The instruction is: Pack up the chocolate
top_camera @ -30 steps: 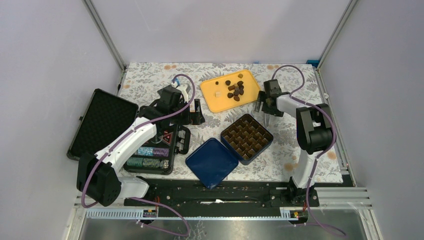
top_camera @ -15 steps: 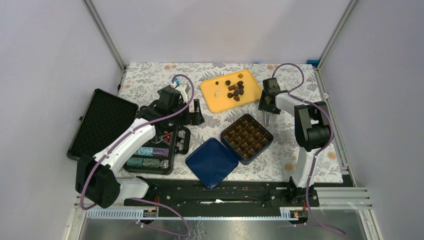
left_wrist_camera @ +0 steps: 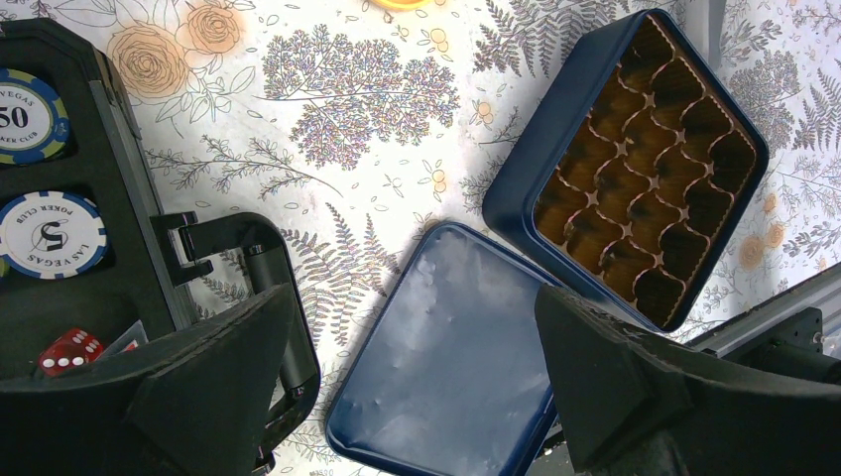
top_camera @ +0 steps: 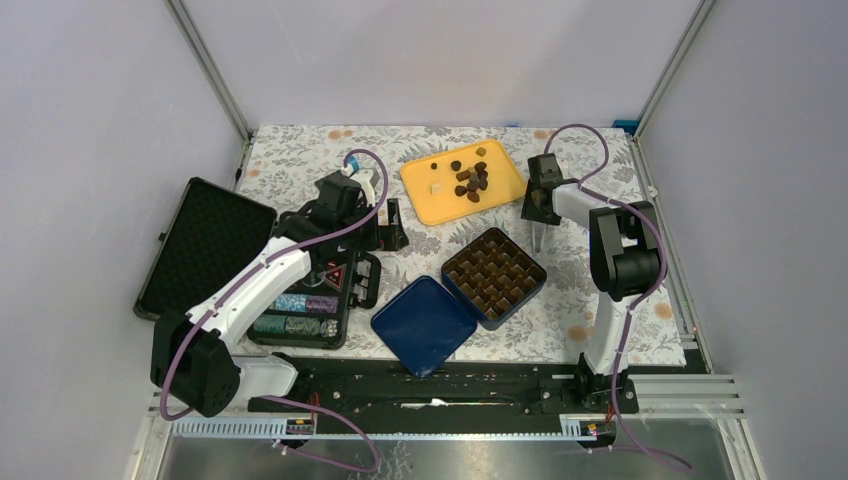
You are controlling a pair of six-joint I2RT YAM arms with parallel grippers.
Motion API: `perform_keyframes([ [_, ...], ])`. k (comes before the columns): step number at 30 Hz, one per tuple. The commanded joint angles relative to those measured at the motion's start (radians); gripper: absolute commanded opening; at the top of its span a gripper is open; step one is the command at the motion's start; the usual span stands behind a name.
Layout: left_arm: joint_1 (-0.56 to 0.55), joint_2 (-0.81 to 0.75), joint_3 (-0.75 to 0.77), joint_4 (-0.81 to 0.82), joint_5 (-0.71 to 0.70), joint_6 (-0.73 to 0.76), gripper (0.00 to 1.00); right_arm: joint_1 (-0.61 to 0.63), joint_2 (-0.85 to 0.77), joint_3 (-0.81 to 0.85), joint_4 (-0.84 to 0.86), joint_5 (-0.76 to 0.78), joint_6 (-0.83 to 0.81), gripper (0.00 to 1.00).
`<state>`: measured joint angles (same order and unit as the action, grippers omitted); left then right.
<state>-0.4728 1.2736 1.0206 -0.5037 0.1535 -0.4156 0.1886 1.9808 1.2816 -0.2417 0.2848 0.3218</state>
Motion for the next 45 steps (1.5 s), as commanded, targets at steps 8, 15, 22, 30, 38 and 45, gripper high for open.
perform_keyframes([
  [8, 0.002, -0.001, 0.027, 0.022, 0.019, 0.014, 0.99, -0.057, 0.012, 0.018, -0.005, -0.018, -0.111, 0.63],
  [15, 0.002, 0.014, 0.041, 0.023, 0.032, -0.005, 0.99, -0.059, -0.013, -0.002, -0.006, -0.048, -0.138, 0.96],
  [22, 0.002, 0.017, 0.041, 0.023, 0.040, -0.012, 0.99, -0.058, -0.067, -0.046, -0.006, -0.097, -0.113, 1.00],
  [30, 0.000, 0.022, 0.040, 0.024, 0.040, -0.015, 0.99, -0.048, -0.093, -0.069, -0.007, -0.095, -0.100, 1.00],
  [38, 0.000, -0.019, -0.004, 0.070, 0.022, -0.037, 0.99, -0.023, -0.084, -0.055, 0.003, -0.070, -0.091, 0.98],
  [45, 0.000, -0.017, -0.004, 0.068, 0.035, -0.025, 0.99, -0.021, -0.049, -0.021, 0.010, -0.069, -0.080, 0.77],
])
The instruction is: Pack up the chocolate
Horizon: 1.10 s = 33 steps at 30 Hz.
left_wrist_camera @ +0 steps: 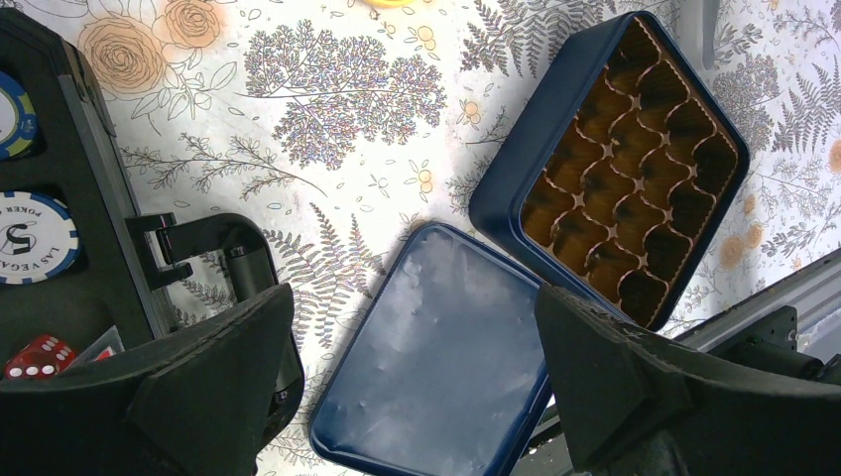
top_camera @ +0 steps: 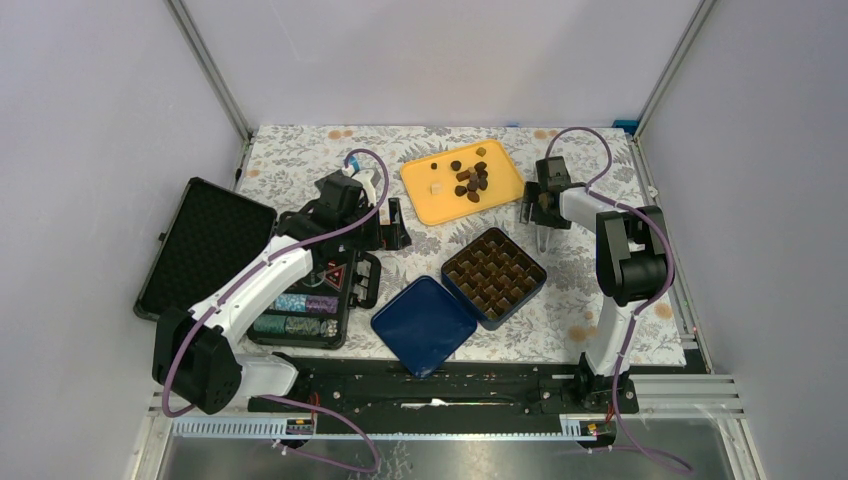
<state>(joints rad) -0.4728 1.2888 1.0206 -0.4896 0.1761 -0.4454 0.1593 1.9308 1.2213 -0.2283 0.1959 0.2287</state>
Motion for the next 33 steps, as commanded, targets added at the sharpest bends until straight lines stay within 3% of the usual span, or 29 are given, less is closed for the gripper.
perform_keyframes([
  [1, 0.001, -0.031, 0.000, 0.049, 0.011, 0.011, 0.99, 0.012, 0.006, 0.041, -0.004, 0.028, 0.014, 0.74],
  [9, 0.001, -0.023, 0.010, 0.036, 0.003, 0.012, 0.99, 0.016, 0.032, 0.027, -0.003, 0.077, 0.040, 0.50],
  [13, 0.001, -0.035, -0.005, 0.037, 0.000, 0.009, 0.99, 0.016, 0.020, 0.049, -0.026, 0.066, 0.039, 0.25],
  [16, 0.001, -0.045, -0.007, 0.037, 0.000, 0.014, 0.99, 0.016, -0.018, 0.073, -0.058, 0.072, 0.028, 0.12],
  [26, 0.001, -0.040, 0.001, 0.037, -0.002, 0.023, 0.99, 0.013, -0.149, 0.179, -0.221, 0.136, -0.039, 0.13],
  [33, 0.002, -0.043, 0.002, 0.054, -0.019, 0.017, 0.99, 0.014, -0.166, 0.386, -0.396, -0.050, -0.072, 0.14],
])
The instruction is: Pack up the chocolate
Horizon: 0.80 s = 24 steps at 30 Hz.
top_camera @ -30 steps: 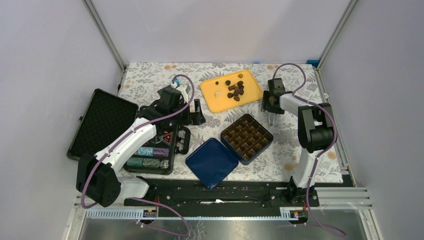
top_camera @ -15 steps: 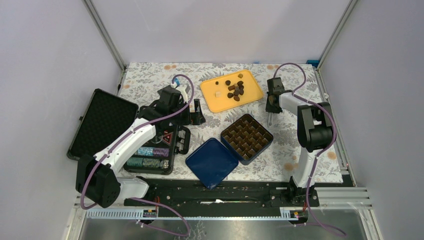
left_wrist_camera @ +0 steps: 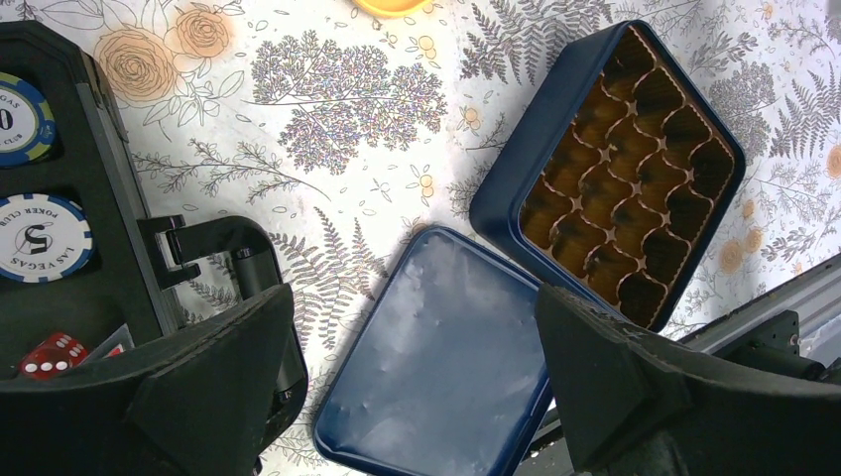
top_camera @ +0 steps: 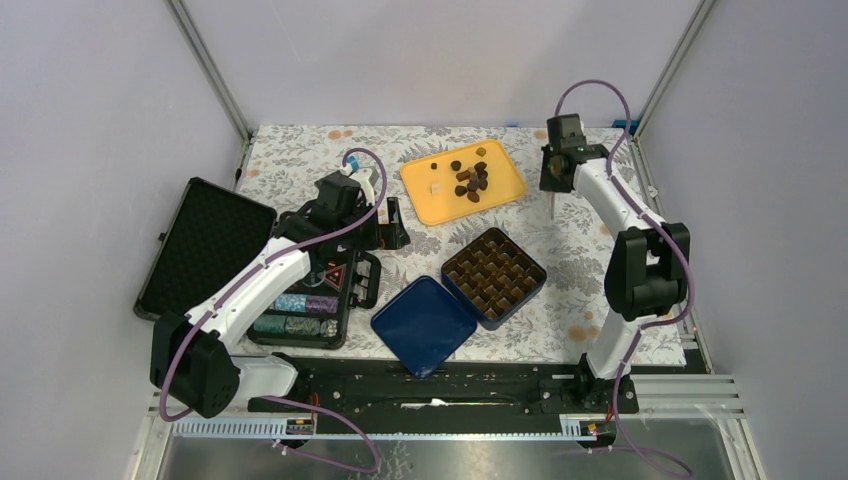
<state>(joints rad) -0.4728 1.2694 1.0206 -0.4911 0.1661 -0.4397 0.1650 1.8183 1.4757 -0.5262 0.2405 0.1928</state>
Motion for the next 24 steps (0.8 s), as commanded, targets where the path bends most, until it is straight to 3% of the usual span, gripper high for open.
perform_keyframes([
  [1, 0.001, -0.024, 0.001, 0.056, -0.008, 0.013, 0.99, 0.008, -0.043, 0.150, -0.116, -0.122, -0.041, 0.14],
  [8, 0.001, -0.034, -0.011, 0.055, -0.010, 0.028, 0.99, 0.023, 0.011, 0.224, -0.186, -0.206, -0.064, 0.15],
  [16, 0.002, -0.048, -0.030, 0.055, -0.015, 0.040, 0.99, 0.023, 0.010, 0.154, -0.187, -0.012, -0.080, 0.22],
  [24, 0.002, -0.061, -0.040, 0.049, -0.025, 0.048, 0.99, 0.022, -0.013, 0.055, -0.147, -0.024, -0.067, 0.25],
])
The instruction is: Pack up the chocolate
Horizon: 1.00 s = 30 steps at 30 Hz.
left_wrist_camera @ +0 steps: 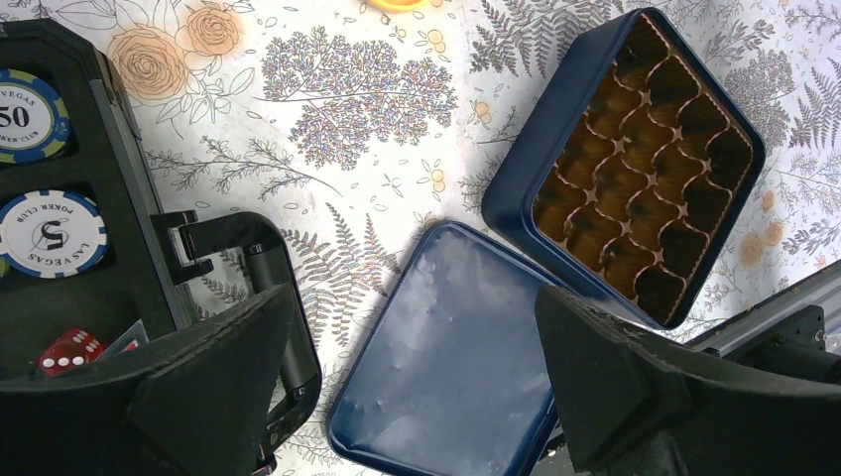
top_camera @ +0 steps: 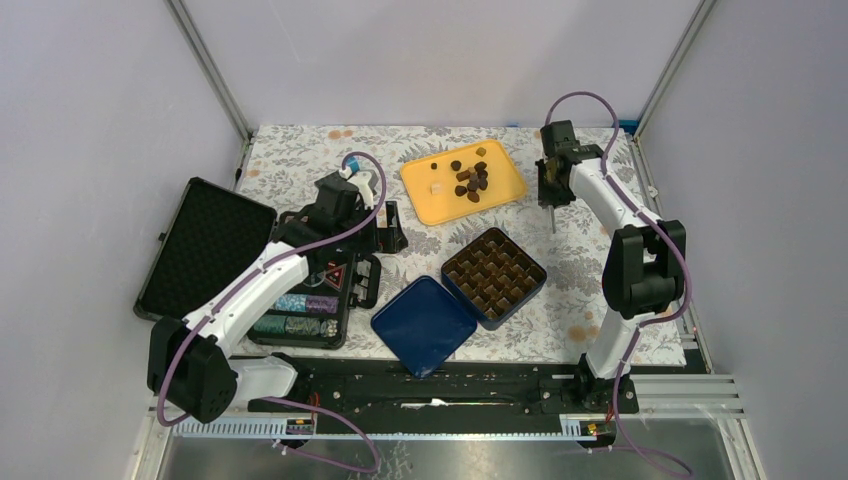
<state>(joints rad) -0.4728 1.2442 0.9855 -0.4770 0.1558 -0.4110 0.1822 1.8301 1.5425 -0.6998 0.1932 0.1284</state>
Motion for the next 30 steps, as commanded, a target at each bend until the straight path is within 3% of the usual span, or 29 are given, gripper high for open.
perform_keyframes([
  [1, 0.002, -0.037, -0.007, 0.035, -0.015, 0.020, 0.99, 0.005, -0.032, -0.017, 0.029, 0.028, -0.001, 0.26],
  [11, 0.002, -0.038, -0.013, 0.035, 0.004, 0.032, 0.99, 0.005, -0.081, -0.028, 0.039, 0.059, 0.000, 0.37],
  [30, 0.001, -0.075, -0.041, 0.030, -0.005, 0.024, 0.99, 0.005, -0.183, -0.024, 0.053, -0.012, 0.018, 0.37],
])
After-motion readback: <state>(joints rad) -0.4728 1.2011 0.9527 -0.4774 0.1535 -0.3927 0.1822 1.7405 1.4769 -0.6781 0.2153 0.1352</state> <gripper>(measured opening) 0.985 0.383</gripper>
